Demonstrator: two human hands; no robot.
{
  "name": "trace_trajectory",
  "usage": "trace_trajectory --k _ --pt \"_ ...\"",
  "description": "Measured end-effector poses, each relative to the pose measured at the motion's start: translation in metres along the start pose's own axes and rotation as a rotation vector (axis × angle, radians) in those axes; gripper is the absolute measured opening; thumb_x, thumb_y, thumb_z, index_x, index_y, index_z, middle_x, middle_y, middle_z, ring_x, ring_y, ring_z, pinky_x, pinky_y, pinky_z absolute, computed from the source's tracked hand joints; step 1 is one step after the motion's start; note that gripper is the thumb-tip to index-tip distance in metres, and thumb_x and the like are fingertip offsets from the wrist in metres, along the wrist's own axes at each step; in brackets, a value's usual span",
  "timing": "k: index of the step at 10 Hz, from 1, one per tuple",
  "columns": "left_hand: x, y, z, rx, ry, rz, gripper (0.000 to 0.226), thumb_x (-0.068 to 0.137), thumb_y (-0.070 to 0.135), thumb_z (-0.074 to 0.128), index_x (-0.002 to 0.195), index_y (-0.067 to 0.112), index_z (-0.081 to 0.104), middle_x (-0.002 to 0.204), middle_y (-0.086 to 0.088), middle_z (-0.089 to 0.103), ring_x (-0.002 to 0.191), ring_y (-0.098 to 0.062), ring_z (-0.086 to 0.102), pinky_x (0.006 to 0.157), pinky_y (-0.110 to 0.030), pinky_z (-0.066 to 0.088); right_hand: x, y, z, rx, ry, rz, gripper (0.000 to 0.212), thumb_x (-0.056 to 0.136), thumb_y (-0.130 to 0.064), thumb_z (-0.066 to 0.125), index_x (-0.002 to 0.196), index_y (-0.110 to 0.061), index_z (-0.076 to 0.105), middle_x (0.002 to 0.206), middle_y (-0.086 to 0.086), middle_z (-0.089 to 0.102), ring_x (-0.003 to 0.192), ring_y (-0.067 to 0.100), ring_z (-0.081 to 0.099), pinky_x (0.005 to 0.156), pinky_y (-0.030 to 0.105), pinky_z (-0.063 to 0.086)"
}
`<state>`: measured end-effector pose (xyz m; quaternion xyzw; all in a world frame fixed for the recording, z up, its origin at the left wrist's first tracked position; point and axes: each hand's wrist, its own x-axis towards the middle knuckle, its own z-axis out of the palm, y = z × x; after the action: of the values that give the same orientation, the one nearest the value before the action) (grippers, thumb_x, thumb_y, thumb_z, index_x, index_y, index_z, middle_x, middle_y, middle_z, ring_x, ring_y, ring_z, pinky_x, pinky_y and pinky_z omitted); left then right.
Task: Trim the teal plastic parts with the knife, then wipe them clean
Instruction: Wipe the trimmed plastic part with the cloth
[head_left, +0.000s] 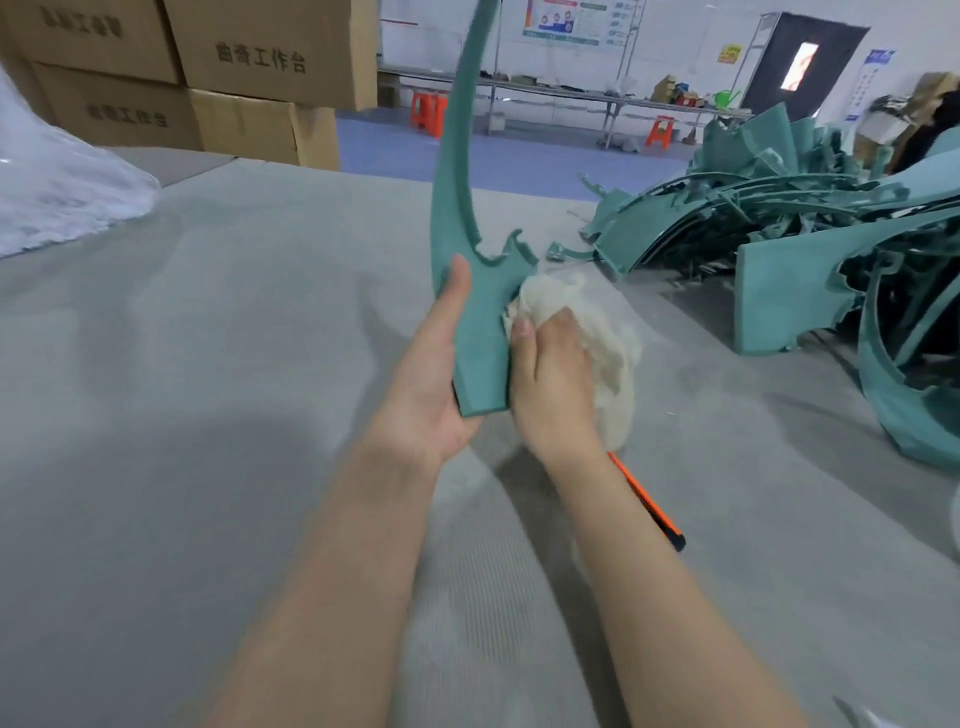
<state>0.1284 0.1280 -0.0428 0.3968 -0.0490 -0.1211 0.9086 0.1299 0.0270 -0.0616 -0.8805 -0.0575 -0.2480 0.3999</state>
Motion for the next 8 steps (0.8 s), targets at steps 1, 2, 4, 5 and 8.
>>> trace_trajectory --k 1,2,4,5,8 --pt "-0.004 -0.005 0.006 0.078 0.05 -0.035 0.055 0.089 0.056 0.047 0.121 0.013 0.062 0.122 -0.008 0.067 0.105 -0.022 0.068 0.083 -0.034 0.057 0.007 0.023 -0.017 0.082 0.085 0.224 0.03 0.104 -0.024 0.035 0.11 -0.003 0.056 0.116 0.018 0.061 0.11 0.033 0.054 0.08 0.03 0.033" --pt "-0.002 -0.005 0.004 0.102 0.047 -0.047 0.048 0.1 0.051 0.033 0.111 0.018 0.066 0.106 -0.002 0.074 0.097 -0.017 0.071 0.074 -0.032 0.059 0.009 0.024 -0.034 0.089 0.328 0.207 0.024 0.101 -0.02 0.045 0.116 -0.007 0.058 0.102 0.003 0.065 0.095 0.018 0.056 0.08 0.025 0.041" --pt "-0.004 0.0 0.005 0.057 0.094 -0.014 0.049 0.1 0.053 0.032 0.108 0.019 0.068 0.102 -0.003 0.074 0.091 -0.015 0.071 0.069 -0.027 0.059 -0.011 -0.024 -0.027 0.177 0.08 -0.237 0.013 0.097 -0.023 0.054 0.107 -0.015 0.056 0.084 -0.016 0.057 0.075 -0.001 0.05 0.072 0.016 0.039" --pt "-0.006 0.006 0.003 0.038 0.13 0.01 0.051 0.097 0.055 0.038 0.12 0.019 0.066 0.111 -0.001 0.072 0.101 -0.014 0.069 0.082 -0.027 0.057 -0.013 -0.028 -0.01 0.034 -0.213 -0.389 0.041 0.101 -0.02 0.041 0.141 -0.009 0.048 0.142 0.005 0.052 0.133 0.014 0.043 0.111 0.033 0.032" --pt "-0.003 0.007 0.005 0.066 0.205 0.17 0.041 0.099 0.045 0.043 0.123 0.017 0.061 0.107 -0.002 0.073 0.095 -0.016 0.071 0.07 -0.033 0.06 0.006 0.027 -0.023 0.25 0.094 0.351 0.034 0.105 -0.023 0.035 0.077 -0.018 0.053 0.078 0.001 0.055 0.085 0.023 0.051 0.074 0.03 0.042"
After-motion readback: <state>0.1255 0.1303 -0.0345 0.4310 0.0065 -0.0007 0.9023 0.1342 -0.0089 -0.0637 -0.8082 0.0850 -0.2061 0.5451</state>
